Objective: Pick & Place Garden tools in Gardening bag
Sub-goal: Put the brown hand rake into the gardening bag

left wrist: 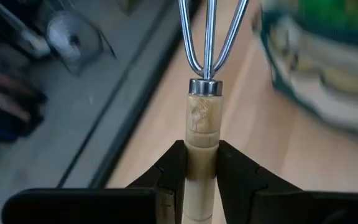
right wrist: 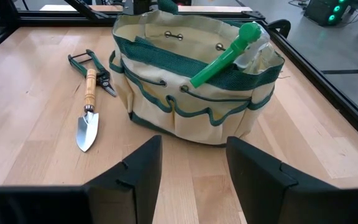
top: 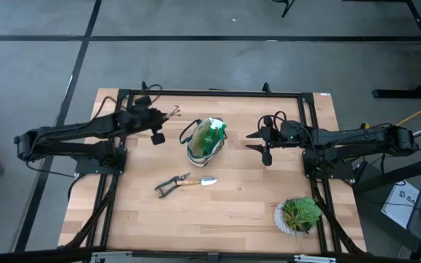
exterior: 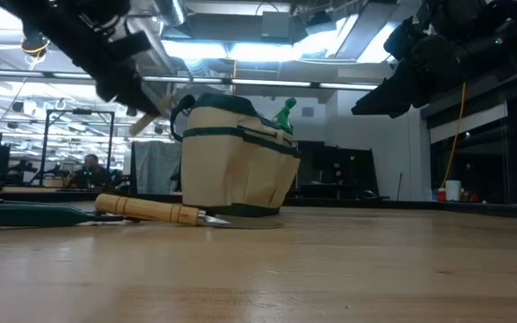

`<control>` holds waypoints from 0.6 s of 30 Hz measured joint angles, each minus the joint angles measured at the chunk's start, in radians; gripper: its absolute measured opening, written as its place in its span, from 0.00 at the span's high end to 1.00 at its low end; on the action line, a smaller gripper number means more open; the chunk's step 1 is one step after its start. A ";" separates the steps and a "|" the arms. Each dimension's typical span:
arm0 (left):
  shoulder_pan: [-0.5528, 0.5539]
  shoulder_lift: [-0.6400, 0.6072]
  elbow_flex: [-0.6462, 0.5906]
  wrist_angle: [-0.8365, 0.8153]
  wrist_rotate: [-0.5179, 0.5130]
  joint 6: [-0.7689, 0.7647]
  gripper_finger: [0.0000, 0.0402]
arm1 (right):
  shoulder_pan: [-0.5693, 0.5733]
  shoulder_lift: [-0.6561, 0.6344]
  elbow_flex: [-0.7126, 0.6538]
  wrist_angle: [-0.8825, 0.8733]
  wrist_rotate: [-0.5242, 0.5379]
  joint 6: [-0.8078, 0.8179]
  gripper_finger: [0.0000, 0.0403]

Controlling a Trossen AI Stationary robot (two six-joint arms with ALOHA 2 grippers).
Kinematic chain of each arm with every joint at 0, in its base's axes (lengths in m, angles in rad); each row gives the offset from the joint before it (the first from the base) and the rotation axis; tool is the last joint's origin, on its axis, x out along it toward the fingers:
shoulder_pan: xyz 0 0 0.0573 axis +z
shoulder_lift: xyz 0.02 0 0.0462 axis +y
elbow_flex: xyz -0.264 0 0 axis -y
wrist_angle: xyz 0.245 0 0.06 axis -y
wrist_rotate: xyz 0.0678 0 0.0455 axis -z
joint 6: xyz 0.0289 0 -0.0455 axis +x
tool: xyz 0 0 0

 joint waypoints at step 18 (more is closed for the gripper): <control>0.000 -0.105 -0.204 0.626 0.008 -0.011 0.84 | 0.000 0.000 0.000 0.000 -0.004 0.000 0.55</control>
